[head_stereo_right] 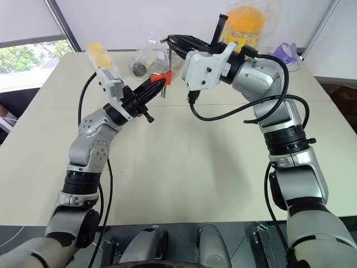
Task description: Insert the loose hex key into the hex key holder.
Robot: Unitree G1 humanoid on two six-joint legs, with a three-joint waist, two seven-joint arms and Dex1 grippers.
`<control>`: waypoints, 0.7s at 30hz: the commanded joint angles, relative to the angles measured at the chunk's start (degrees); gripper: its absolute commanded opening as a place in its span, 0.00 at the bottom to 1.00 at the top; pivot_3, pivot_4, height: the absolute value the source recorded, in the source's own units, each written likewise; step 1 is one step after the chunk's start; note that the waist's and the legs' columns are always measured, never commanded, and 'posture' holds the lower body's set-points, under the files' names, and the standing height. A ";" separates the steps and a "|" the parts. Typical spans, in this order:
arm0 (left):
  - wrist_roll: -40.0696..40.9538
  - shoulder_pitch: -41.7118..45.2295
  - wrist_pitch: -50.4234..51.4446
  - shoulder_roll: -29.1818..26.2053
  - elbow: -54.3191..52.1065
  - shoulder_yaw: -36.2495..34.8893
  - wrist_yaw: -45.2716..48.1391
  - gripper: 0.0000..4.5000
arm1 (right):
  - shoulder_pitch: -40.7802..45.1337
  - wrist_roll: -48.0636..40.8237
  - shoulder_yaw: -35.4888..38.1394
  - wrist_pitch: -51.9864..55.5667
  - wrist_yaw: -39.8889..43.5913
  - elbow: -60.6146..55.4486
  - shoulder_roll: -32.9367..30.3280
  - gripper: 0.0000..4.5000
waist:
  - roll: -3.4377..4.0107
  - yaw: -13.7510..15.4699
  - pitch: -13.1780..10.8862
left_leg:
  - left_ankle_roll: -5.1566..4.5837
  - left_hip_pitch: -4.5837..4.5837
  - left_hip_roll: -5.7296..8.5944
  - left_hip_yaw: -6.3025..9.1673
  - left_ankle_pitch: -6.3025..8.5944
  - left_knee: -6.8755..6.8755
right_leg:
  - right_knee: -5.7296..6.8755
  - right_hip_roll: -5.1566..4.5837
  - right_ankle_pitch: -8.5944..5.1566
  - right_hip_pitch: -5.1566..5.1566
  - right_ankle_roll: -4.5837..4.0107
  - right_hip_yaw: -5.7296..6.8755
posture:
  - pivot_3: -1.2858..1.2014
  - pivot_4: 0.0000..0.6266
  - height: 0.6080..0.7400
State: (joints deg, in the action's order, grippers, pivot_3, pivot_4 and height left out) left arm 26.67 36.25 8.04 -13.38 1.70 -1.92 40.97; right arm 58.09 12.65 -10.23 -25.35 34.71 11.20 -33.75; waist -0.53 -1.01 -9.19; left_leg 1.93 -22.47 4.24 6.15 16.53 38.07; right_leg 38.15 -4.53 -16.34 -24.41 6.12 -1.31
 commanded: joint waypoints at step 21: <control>0.26 2.04 -1.42 -0.07 -0.71 -1.21 -0.34 0.00 | -0.40 -0.74 1.48 1.37 0.13 -4.04 -0.25 0.01 | 0.00 0.01 0.00 | 0.00 0.00 0.00 0.00 0.00 0.00 | 0.00 0.00 0.00 0.00 0.00 0.00 | 0.52 0.24 1.00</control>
State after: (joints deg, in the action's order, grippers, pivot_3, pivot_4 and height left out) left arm 26.70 36.79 7.91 -13.38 2.26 -1.96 40.89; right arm 57.09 12.65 -10.23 -23.90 34.96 9.36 -33.74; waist -0.53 -1.00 -9.19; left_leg 1.93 -22.47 4.24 6.15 16.53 38.08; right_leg 38.15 -4.54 -16.34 -24.41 6.12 -1.31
